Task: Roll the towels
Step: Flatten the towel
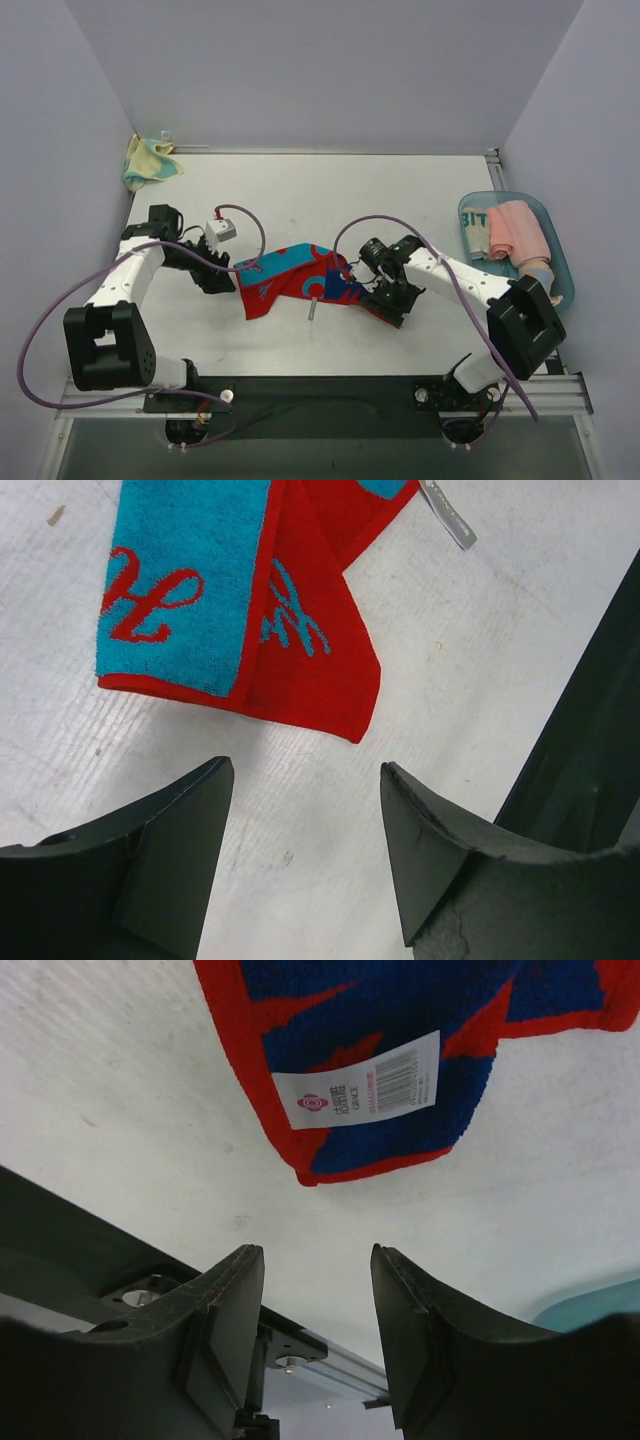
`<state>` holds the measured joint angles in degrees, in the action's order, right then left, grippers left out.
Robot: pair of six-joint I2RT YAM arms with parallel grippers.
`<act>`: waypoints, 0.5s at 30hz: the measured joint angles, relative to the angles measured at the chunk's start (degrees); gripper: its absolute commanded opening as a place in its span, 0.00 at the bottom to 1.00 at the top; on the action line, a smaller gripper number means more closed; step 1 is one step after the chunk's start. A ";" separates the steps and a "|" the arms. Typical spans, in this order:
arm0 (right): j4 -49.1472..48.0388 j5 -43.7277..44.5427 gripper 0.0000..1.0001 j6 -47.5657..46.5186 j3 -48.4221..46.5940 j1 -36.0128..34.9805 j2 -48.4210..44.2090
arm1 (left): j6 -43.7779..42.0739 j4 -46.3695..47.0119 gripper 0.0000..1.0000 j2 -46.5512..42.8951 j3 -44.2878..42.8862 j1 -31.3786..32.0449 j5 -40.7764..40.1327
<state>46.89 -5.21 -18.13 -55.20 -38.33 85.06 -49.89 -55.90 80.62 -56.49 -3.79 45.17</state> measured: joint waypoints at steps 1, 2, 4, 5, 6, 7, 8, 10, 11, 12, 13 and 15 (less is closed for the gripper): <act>-0.79 0.83 0.47 -0.02 0.48 -0.76 0.85 | -0.31 -0.02 0.72 -0.39 0.00 -0.31 0.26; -1.20 1.70 0.47 -0.04 0.79 -1.42 1.64 | -0.44 -0.04 0.72 -0.63 0.00 -0.66 0.66; -2.21 2.95 0.46 -0.15 1.16 -2.51 3.26 | -0.72 -0.04 0.72 -0.79 0.00 -1.25 1.55; -2.69 3.39 0.46 -0.17 1.18 -3.02 4.13 | -0.85 -0.04 0.73 -0.79 0.00 -1.44 1.99; -3.30 3.78 0.45 -0.20 1.18 -3.50 5.01 | -1.09 -0.04 0.73 -0.81 0.00 -1.60 2.45; -3.96 4.17 0.44 -0.28 1.18 -3.91 6.10 | -1.55 -0.07 0.73 -0.90 0.00 -1.66 2.97; -4.37 4.39 0.43 -0.39 1.18 -4.17 6.84 | -1.88 -0.04 0.73 -1.03 0.02 -1.73 3.30; -5.40 4.66 0.41 -0.66 1.18 -4.59 8.85 | -2.82 -0.04 0.73 -1.81 0.37 -1.92 4.15; -5.90 4.87 0.40 -0.90 1.18 -4.72 9.77 | -3.26 -0.07 0.73 -2.40 0.66 -2.12 4.72; -6.38 5.05 0.36 -1.11 1.18 -4.92 10.64 | -3.63 -0.13 0.73 -3.02 0.85 -2.32 5.18; -6.73 5.11 0.34 -1.40 1.18 -5.03 11.45 | -4.07 -0.09 0.73 -3.58 1.01 -2.43 5.70; -7.39 5.29 0.22 -1.70 1.20 -5.31 12.98 | -4.74 -0.15 0.73 -4.72 1.14 -2.60 6.62</act>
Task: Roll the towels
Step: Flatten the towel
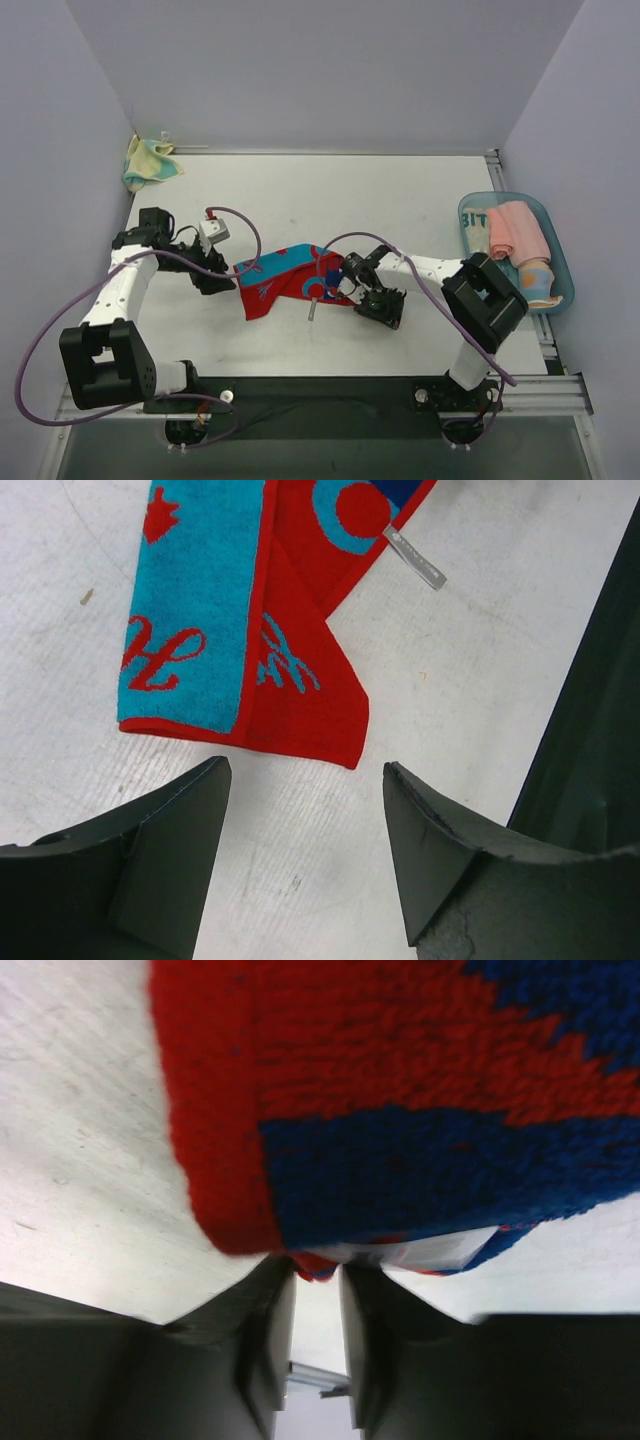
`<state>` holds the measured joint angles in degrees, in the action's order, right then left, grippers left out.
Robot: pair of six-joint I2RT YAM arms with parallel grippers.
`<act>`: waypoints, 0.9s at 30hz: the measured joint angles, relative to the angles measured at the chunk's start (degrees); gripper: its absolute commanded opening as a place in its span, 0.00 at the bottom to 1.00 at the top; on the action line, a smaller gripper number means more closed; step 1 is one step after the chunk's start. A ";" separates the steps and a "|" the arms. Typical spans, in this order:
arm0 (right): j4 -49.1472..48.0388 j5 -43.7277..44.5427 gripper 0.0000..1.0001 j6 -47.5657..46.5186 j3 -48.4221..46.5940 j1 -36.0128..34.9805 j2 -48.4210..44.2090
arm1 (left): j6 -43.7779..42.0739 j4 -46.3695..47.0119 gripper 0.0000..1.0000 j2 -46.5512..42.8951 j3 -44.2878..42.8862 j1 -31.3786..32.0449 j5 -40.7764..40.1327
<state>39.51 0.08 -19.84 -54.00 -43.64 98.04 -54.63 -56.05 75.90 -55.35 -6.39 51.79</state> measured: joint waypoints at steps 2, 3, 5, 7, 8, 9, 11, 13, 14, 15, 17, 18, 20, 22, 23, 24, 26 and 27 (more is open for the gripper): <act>-0.02 0.63 0.03 -0.61 -0.02 -0.35 0.87 | -0.44 0.02 0.73 -0.83 0.00 -0.04 0.98; 0.07 0.98 0.00 -0.83 -0.02 -0.44 0.92 | -1.01 0.00 0.73 -1.18 0.00 -0.04 1.36; 0.13 1.36 0.00 -0.83 -0.02 -0.70 0.92 | -2.67 -0.13 0.72 -1.62 0.24 -0.02 1.60; 0.24 1.42 0.00 -0.94 -0.02 -0.72 0.79 | -5.22 -0.52 0.69 -2.05 1.14 0.68 1.22; 0.20 1.40 0.00 -0.98 -0.02 -0.70 0.66 | -6.54 -0.87 0.69 -2.25 1.84 1.49 0.70; 0.11 1.16 0.00 -0.98 0.00 -0.70 0.31 | -8.17 -1.16 0.67 -2.47 2.75 3.15 -0.59; -0.02 0.81 0.00 -0.90 0.00 -0.61 -1.31 | -11.39 -1.46 0.67 -2.99 5.51 7.80 -3.39; 0.13 -0.22 0.00 -0.76 -0.04 0.02 -4.15 | -13.68 -1.60 0.67 -3.63 8.63 11.89 -5.84; 0.24 -1.01 0.00 -0.63 -0.11 0.39 -5.84 | -14.29 -1.55 0.66 -3.93 10.10 13.38 -6.97; 0.48 -1.68 0.00 -0.59 -0.33 0.96 -7.45 | -14.69 -1.38 0.67 -4.13 11.34 14.62 -8.28; 0.98 -3.17 0.00 -0.20 -1.25 2.82 -10.38 | -14.97 0.04 0.67 -4.22 13.25 16.98 -10.78; 1.27 -3.87 0.00 -0.13 -1.79 3.72 -11.17 | -14.93 0.96 0.66 -4.20 13.94 18.25 -12.13; 1.73 -5.01 0.00 0.07 -2.75 5.18 -11.85 | -14.69 3.26 0.65 -4.02 14.82 20.92 -14.71; 1.95 -6.12 0.00 0.15 -3.21 6.60 -11.87 | -14.32 6.01 0.65 -3.26 15.21 23.61 -17.05; 2.14 -6.58 0.00 0.20 -3.28 7.23 -11.87 | -13.75 7.74 0.63 -2.49 15.43 25.00 -18.21; 2.51 -6.97 0.00 0.22 -3.37 7.74 -11.87 | -13.31 9.29 0.62 -1.73 15.67 26.05 -19.17; 3.10 -7.56 0.00 0.24 -3.43 8.24 -11.87 | -12.02 13.31 0.61 0.15 16.59 27.58 -21.66; 3.32 -7.89 0.00 0.22 -3.43 8.31 -11.87 | -11.87 14.32 0.60 0.63 16.92 28.02 -22.18</act>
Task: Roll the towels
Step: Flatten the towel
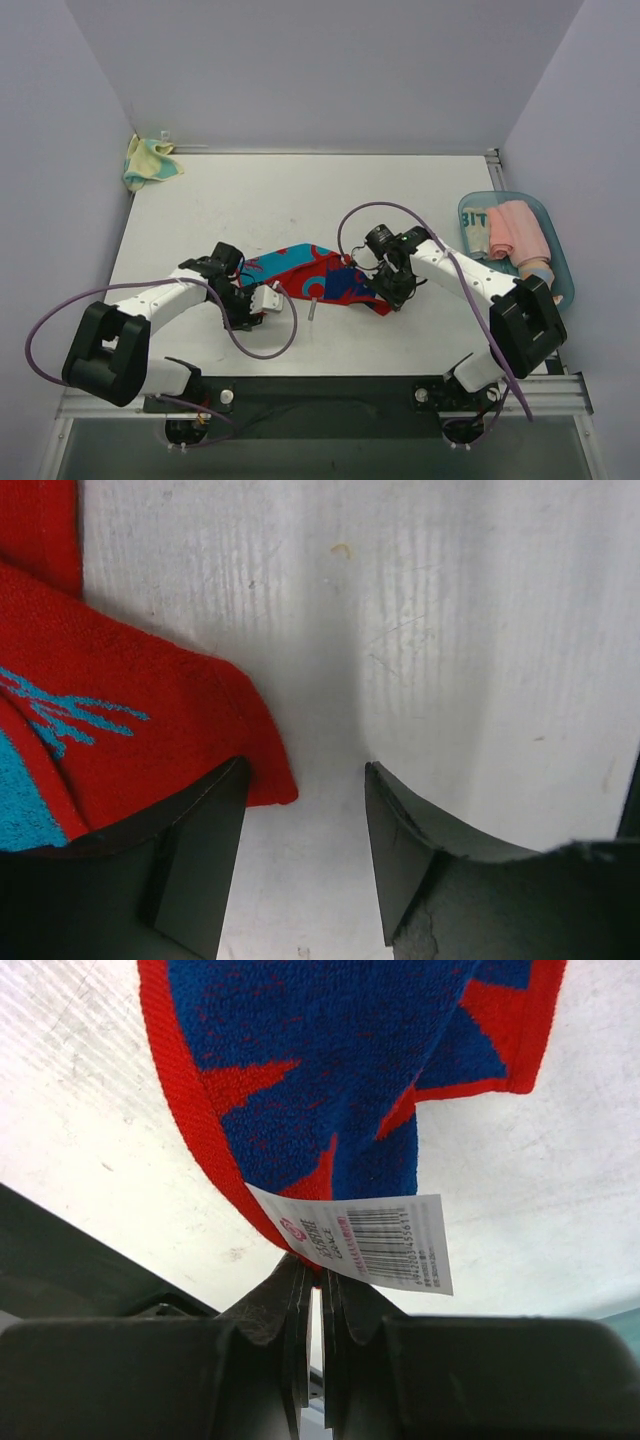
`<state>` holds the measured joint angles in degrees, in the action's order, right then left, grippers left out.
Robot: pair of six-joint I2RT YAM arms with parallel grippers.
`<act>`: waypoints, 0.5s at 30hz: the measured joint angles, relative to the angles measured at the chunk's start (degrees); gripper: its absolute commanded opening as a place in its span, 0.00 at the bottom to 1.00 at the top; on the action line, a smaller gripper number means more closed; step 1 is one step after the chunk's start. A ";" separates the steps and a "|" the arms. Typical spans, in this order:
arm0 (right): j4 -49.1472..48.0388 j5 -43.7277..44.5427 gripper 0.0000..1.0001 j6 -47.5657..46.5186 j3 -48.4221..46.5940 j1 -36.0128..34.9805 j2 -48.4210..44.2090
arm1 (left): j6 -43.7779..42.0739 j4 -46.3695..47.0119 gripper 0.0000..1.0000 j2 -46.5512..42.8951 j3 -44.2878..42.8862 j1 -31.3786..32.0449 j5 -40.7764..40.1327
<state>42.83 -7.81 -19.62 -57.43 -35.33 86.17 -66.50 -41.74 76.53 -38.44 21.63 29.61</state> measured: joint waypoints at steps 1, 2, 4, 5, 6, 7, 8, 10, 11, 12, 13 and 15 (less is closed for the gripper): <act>0.20 -0.26 0.00 0.00 -0.02 0.04 0.00 | 0.42 1.62 0.60 0.66 0.55 0.22 -1.05; 0.39 -0.52 0.00 0.00 -0.02 0.07 -0.04 | 0.79 2.75 0.58 1.01 0.81 0.35 -1.40; 0.74 -0.87 0.00 0.00 -0.02 0.07 -0.22 | 1.40 5.81 0.54 1.09 1.09 0.42 -2.60; 0.90 -1.05 0.00 0.02 -0.02 0.11 -0.39 | 1.68 6.80 0.44 1.27 1.14 0.42 -2.86; 1.05 -1.20 0.00 0.02 -0.02 0.15 -0.61 | 2.01 7.43 0.37 1.40 1.14 0.46 -2.91; 1.18 -1.31 0.00 0.00 -0.02 0.22 -0.83 | 2.08 8.17 0.31 1.51 1.14 0.46 -3.06; 1.29 -1.46 0.00 0.00 -0.02 0.46 -1.16 | 2.19 8.85 0.24 1.64 1.14 0.46 -3.21; 1.38 -1.57 0.00 0.00 -0.02 1.01 -1.84 | 2.58 9.97 0.01 1.70 1.14 0.46 -3.87; 1.51 -1.57 0.00 -0.02 -0.13 1.53 -2.23 | 3.08 10.73 0.00 1.68 1.11 0.46 -4.37; 1.70 -1.60 0.00 -0.04 -0.35 2.12 -2.64 | 3.63 11.10 0.00 1.60 1.11 0.37 -4.72; 1.90 -1.57 0.00 -0.11 -0.74 2.82 -3.15 | 4.63 11.23 0.00 1.42 1.09 0.22 -5.07; 2.21 -1.60 0.00 -0.28 -2.03 4.61 -4.37 | 7.08 10.80 0.00 0.74 0.87 -1.53 -5.03</act>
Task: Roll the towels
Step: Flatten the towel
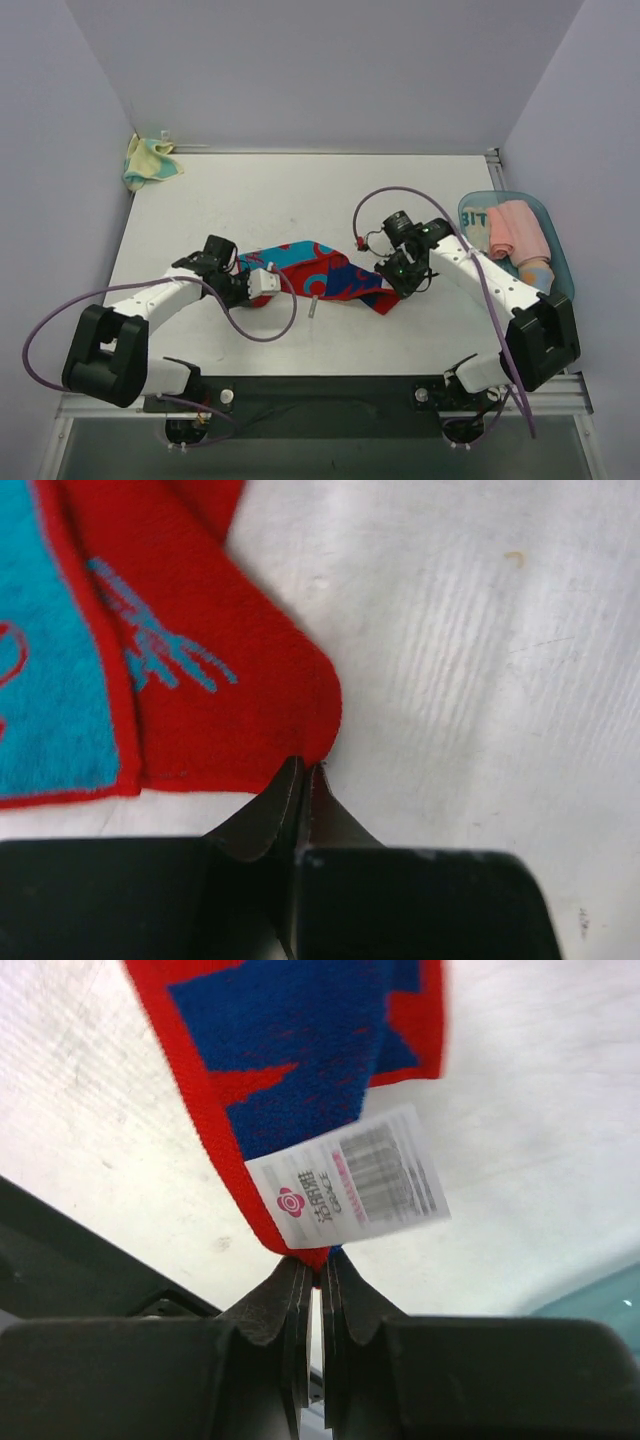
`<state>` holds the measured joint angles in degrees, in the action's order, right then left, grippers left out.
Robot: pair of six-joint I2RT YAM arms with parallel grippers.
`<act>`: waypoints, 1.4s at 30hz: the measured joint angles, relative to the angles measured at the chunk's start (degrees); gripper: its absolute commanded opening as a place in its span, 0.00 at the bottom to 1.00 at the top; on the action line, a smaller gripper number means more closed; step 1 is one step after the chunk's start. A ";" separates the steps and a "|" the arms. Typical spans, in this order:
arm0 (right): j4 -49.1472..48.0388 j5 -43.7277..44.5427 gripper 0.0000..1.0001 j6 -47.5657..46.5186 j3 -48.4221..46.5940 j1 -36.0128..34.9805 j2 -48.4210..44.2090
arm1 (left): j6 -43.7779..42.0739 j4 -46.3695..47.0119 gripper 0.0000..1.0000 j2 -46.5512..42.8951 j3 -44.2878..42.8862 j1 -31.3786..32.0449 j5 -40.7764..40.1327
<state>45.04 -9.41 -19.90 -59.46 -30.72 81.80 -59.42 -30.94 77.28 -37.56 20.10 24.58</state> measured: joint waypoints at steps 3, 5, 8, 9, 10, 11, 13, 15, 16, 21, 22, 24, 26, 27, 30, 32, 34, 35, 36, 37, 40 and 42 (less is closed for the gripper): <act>0.24 0.13 0.00 -0.94 -2.75 3.50 -2.45 | 5.20 -2.38 0.00 -2.73 -2.93 -6.16 1.86; 0.24 0.11 0.00 -1.73 -5.01 6.34 -4.02 | 8.44 -3.23 0.00 -4.28 -6.69 -9.57 3.58; 0.44 0.00 0.00 -3.06 -9.25 11.30 -5.92 | 13.64 -3.72 0.00 -5.88 -14.78 -14.36 6.93; 0.44 0.00 0.00 -3.50 -10.97 13.16 -6.56 | 14.86 -3.96 0.00 -6.29 -17.07 -15.41 7.80; 0.52 -0.04 0.00 -3.87 -12.44 14.73 -7.04 | 16.02 -4.39 0.00 -6.58 -19.19 -16.22 8.66; 0.48 -0.02 0.00 -4.17 -13.81 16.09 -7.54 | 17.22 -4.68 0.00 -6.88 -20.92 -16.70 9.42; 0.50 -0.04 0.00 -4.66 -16.02 18.12 -9.01 | 19.58 -5.84 0.00 -7.48 -23.61 -17.44 10.93; 0.48 -0.11 0.00 -5.27 -17.16 19.28 -11.26 | 21.88 -7.61 0.00 -8.55 -25.11 -18.45 13.00; 0.61 -0.20 0.00 -5.66 -17.20 19.85 -13.00 | 22.84 -8.61 0.00 -9.33 -25.33 -19.17 13.84; 2.91 -1.42 0.00 -6.05 -16.63 20.68 -22.56 | 25.81 -14.64 0.00 -18.38 -25.20 -22.60 16.11; 3.72 -1.86 0.00 -6.03 -16.44 20.85 -24.83 | 26.21 -15.74 0.00 -21.27 -25.11 -22.97 16.39; 5.46 -3.26 0.00 -5.97 -16.41 22.12 -28.87 | 27.12 -17.55 0.00 -27.34 -24.92 -23.47 16.76; 7.21 -4.24 0.00 -5.99 -16.41 23.39 -32.06 | 28.17 -19.52 0.00 -33.14 -24.92 -23.56 17.27; 8.13 -4.59 0.00 -6.05 -16.44 23.67 -33.57 | 28.74 -20.22 0.00 -35.17 -24.92 -23.58 17.31; 10.75 -5.09 0.00 -6.60 -16.74 23.93 -35.23 | 30.25 -21.84 0.00 -38.73 -24.96 -23.58 17.44; 11.37 -5.11 0.00 -7.26 -16.72 23.93 -33.48 | 31.21 -22.49 0.00 -37.59 -25.00 -23.58 17.27; 11.26 -5.35 0.00 -7.63 -16.61 23.96 -29.92 | 32.22 -22.71 0.00 -33.90 -25.20 -23.58 16.79; 11.04 -5.55 0.00 -7.76 -16.52 23.96 -27.63 | 32.63 -22.51 0.00 -31.23 -25.49 -23.58 16.41; 10.62 -5.86 0.00 -7.85 -16.44 23.96 -24.90 | 33.09 -22.23 0.00 -28.17 -25.75 -23.58 15.98; 10.08 -6.12 0.00 -7.89 -16.44 23.93 -22.18 | 33.44 -21.88 0.00 -25.14 -25.94 -23.58 15.50; 6.80 -6.78 0.00 -7.89 -16.52 23.91 -11.52 | 34.67 -18.73 0.00 -14.93 -25.90 -23.58 13.27; 4.24 -7.17 0.00 -7.76 -16.61 23.87 -4.09 | 35.28 -15.61 0.00 -8.33 -25.90 -23.58 11.93</act>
<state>49.28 -16.58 -27.66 -76.07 -6.85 77.71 -24.14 -46.54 68.95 -63.46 -3.49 36.51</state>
